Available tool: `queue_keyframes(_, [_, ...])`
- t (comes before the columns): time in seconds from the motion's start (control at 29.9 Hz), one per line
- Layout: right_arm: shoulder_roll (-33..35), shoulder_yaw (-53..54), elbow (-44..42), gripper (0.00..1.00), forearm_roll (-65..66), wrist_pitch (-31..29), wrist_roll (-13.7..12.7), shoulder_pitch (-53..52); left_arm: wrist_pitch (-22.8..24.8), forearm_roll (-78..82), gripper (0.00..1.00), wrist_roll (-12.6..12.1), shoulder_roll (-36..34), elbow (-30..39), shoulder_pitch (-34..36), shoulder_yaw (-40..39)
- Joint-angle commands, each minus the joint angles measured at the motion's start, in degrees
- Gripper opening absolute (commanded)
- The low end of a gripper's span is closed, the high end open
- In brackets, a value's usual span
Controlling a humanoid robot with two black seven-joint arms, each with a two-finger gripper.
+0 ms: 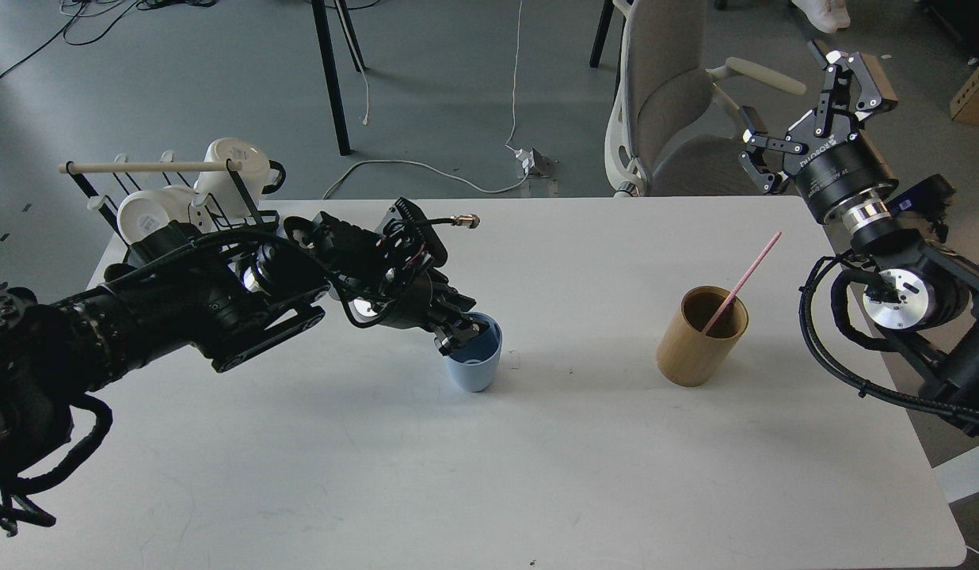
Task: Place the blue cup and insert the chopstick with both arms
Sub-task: 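Open the left gripper and withdraw it from the blue cup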
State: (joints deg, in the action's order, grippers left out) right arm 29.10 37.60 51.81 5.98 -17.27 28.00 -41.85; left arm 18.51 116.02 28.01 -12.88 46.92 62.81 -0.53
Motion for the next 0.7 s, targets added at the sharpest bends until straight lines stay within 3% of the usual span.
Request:
queue_keyframes(0.0, [0.3, -0.2, 0.1, 0.99, 0.1, -1.1, 0.0, -0.1, 1.1, -5.9, 0.65, 0.0, -0.5, 1.0, 1.1, -0.2])
queue_keyframes(0.07, [0.3, 0.0, -0.2, 0.99, 0.2, -1.8, 0.0, -0.7, 2.5, -11.1, 0.77, 0.0, -1.8, 1.2, 1.7, -0.6])
queue_keyframes(0.17, [1.1, -0.7, -1.5, 0.99, 1.9, -2.2, 0.0, -1.7, 4.4, -21.9, 0.87, 0.0, -3.9, 3.4, 2.1, -4.0])
queue_keyframes(0.33, [2.4, -11.6, -3.0, 0.99, 9.3, 0.3, 0.0, -12.0, 6.7, -32.4, 0.91, 0.0, -7.9, 7.6, 1.3, -12.2])
queue_keyframes(0.47, [9.9, -19.0, 0.7, 0.99, 14.2, 9.2, 0.0, -17.0, 7.0, -42.9, 0.91, 0.0, -11.5, 11.1, -3.4, -21.1])
queue_keyframes(0.67, [22.0, -23.9, 10.4, 0.99, 35.9, 24.3, 0.0, -16.1, 7.1, -61.6, 0.91, 0.0, -16.7, 19.0, -15.6, -35.0])
